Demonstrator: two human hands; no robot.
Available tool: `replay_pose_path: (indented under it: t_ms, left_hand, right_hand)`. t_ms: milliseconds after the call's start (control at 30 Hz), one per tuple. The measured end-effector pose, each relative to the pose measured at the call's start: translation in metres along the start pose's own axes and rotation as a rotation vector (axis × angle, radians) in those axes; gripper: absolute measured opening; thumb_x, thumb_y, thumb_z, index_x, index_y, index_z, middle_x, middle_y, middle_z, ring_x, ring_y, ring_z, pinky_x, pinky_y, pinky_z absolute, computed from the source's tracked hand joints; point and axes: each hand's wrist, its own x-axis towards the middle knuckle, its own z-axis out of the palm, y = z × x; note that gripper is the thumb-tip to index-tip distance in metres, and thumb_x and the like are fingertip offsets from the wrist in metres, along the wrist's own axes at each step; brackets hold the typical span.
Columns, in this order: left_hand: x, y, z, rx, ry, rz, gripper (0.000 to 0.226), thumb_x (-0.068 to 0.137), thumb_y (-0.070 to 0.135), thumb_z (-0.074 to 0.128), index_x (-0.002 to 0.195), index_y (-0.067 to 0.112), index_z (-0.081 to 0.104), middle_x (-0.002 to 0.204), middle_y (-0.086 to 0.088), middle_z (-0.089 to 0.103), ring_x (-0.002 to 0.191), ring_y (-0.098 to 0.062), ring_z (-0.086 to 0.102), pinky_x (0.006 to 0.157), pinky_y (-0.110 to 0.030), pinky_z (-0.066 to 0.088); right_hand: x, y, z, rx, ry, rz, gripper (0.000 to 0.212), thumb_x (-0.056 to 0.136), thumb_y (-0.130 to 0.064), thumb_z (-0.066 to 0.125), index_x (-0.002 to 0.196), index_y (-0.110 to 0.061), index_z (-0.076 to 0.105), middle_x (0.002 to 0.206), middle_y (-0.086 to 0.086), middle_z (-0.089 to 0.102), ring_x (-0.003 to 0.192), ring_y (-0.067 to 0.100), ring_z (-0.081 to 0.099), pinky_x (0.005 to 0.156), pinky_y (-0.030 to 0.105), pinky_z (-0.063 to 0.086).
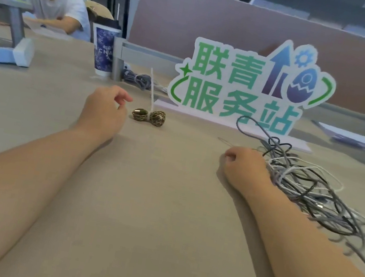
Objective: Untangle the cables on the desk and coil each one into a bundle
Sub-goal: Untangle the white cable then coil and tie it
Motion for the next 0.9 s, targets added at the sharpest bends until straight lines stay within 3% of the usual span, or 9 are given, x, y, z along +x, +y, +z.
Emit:
replay_pose_path:
  t_ms: [100, 267, 367, 433, 533, 600, 700, 800, 900]
  left_hand:
    - [-0.015, 0.017, 0.005, 0.046, -0.060, 0.127, 0.022, 0.084, -0.001, 0.054, 0.093, 0.013, 0.068, 0.098, -0.011, 0.061, 0.079, -0.016, 0.044, 0.077, -0.022, 0.032]
    - [-0.048, 0.051, 0.018, 0.162, -0.375, 0.320, 0.023, 0.083, 0.004, 0.050, 0.084, 0.021, 0.065, 0.099, -0.002, 0.055, 0.093, -0.023, 0.053, 0.087, -0.035, 0.044]
    - [-0.053, 0.057, 0.019, 0.258, -0.397, 0.166, 0.021, 0.083, 0.011, 0.048, 0.077, 0.026, 0.061, 0.097, -0.003, 0.054, 0.095, -0.029, 0.056, 0.083, -0.037, 0.047]
    - [-0.054, 0.059, 0.017, 0.345, -0.329, 0.019, 0.020, 0.085, 0.013, 0.045, 0.088, 0.019, 0.064, 0.105, -0.009, 0.057, 0.098, -0.032, 0.056, 0.082, -0.037, 0.046]
    - [-0.056, 0.063, 0.018, 0.404, -0.335, -0.002, 0.022, 0.086, 0.013, 0.043, 0.096, 0.016, 0.063, 0.108, -0.011, 0.056, 0.098, -0.033, 0.055, 0.082, -0.037, 0.045]
    - [-0.055, 0.065, 0.019, 0.322, -0.366, 0.032, 0.018, 0.084, 0.014, 0.046, 0.086, 0.021, 0.062, 0.101, -0.006, 0.058, 0.095, -0.030, 0.056, 0.079, -0.034, 0.044]
    - [-0.054, 0.068, 0.018, 0.113, -0.403, 0.062, 0.019, 0.081, 0.010, 0.054, 0.076, 0.027, 0.061, 0.086, 0.004, 0.060, 0.085, -0.020, 0.057, 0.078, -0.030, 0.044]
    - [-0.061, 0.088, 0.019, -0.193, -0.384, -0.014, 0.017, 0.085, 0.009, 0.059, 0.085, 0.024, 0.067, 0.085, 0.008, 0.064, 0.076, -0.008, 0.055, 0.068, -0.020, 0.039]
    - [-0.071, 0.110, 0.029, -0.378, -0.468, -0.028, 0.012, 0.088, 0.018, 0.060, 0.091, 0.022, 0.071, 0.082, 0.012, 0.066, 0.070, 0.001, 0.056, 0.065, -0.019, 0.041]
  right_hand:
    - [-0.023, 0.015, -0.014, 0.043, 0.068, -0.113, 0.025, 0.084, -0.009, 0.054, 0.105, -0.010, 0.068, 0.113, 0.010, 0.064, 0.110, 0.027, 0.053, 0.092, 0.027, 0.036]
    - [-0.042, 0.033, -0.031, -0.171, 0.143, 0.124, 0.033, 0.085, -0.015, 0.053, 0.117, -0.011, 0.060, 0.124, 0.014, 0.053, 0.119, 0.033, 0.044, 0.097, 0.037, 0.036]
    - [-0.044, 0.031, -0.036, -0.210, 0.057, 0.178, 0.028, 0.089, -0.022, 0.049, 0.112, -0.016, 0.064, 0.121, 0.011, 0.054, 0.115, 0.033, 0.048, 0.094, 0.041, 0.039]
    - [-0.042, 0.030, -0.038, -0.214, 0.011, 0.151, 0.026, 0.092, -0.024, 0.049, 0.111, -0.019, 0.065, 0.123, 0.009, 0.051, 0.117, 0.032, 0.047, 0.097, 0.043, 0.036]
    - [-0.037, 0.032, -0.041, -0.267, -0.009, 0.125, 0.023, 0.093, -0.024, 0.050, 0.111, -0.023, 0.064, 0.124, 0.007, 0.051, 0.119, 0.030, 0.044, 0.101, 0.043, 0.031]
    - [-0.034, 0.032, -0.040, -0.331, 0.030, 0.062, 0.023, 0.094, -0.021, 0.048, 0.112, -0.023, 0.061, 0.121, 0.005, 0.054, 0.118, 0.028, 0.044, 0.100, 0.040, 0.029]
    - [-0.030, 0.022, -0.042, -0.050, 0.130, -0.077, 0.015, 0.096, -0.017, 0.046, 0.105, -0.020, 0.058, 0.106, 0.002, 0.061, 0.101, 0.024, 0.052, 0.088, 0.036, 0.036]
    - [-0.033, 0.011, -0.044, 0.276, 0.087, -0.183, 0.013, 0.095, -0.013, 0.050, 0.103, -0.015, 0.061, 0.094, 0.001, 0.060, 0.086, 0.018, 0.052, 0.075, 0.028, 0.040]
    - [-0.034, 0.007, -0.034, 0.329, 0.040, -0.234, 0.016, 0.093, -0.009, 0.054, 0.105, -0.018, 0.061, 0.086, -0.004, 0.057, 0.082, 0.015, 0.055, 0.074, 0.024, 0.044]
